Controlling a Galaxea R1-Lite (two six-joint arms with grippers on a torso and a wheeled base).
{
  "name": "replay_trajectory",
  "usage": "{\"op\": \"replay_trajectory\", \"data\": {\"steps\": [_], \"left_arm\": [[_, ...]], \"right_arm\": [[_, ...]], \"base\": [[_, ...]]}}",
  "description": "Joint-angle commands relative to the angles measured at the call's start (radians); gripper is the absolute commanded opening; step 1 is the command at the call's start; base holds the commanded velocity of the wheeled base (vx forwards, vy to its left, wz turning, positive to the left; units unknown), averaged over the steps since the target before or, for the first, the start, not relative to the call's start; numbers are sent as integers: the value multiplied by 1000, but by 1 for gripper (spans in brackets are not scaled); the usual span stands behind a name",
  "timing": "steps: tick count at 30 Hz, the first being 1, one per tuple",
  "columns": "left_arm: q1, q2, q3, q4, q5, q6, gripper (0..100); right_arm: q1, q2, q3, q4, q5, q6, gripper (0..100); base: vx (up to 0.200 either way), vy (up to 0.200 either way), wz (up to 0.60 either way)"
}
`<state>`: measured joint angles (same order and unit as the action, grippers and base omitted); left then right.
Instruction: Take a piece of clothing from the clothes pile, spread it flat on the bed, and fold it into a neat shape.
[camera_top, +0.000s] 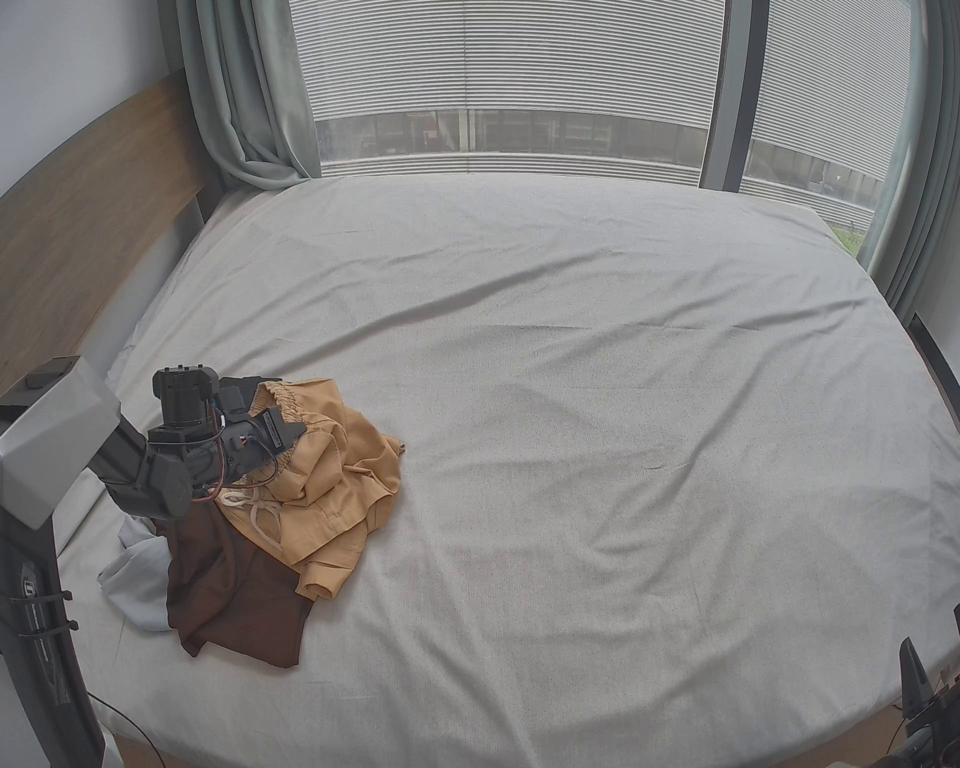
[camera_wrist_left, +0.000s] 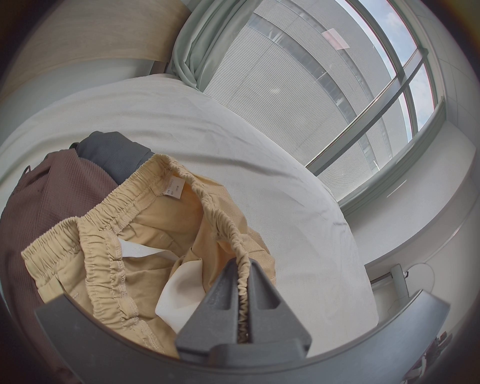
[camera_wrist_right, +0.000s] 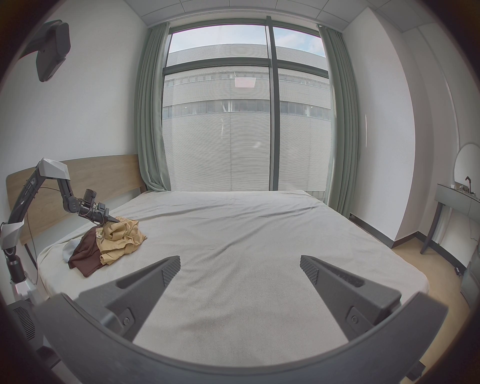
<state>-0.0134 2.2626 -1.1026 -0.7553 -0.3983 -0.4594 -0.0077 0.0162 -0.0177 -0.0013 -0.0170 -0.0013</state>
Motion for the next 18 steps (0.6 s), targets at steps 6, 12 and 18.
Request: {"op": "replay_trajectory", "data": {"steps": [6, 12, 18], "left_arm": [[1, -101, 24, -1, -10, -199, 0], [-2, -224, 92, -2, -11, -294, 0], [-13, -307, 170, -52, -13, -357, 0]], "right_arm": [[0, -16, 18, 0, 0, 0, 100], [0, -16, 18, 0, 0, 0, 100], [0, -16, 18, 0, 0, 0, 100]], "base": [[0, 0, 0], [0, 0, 0], [0, 0, 0]]}}
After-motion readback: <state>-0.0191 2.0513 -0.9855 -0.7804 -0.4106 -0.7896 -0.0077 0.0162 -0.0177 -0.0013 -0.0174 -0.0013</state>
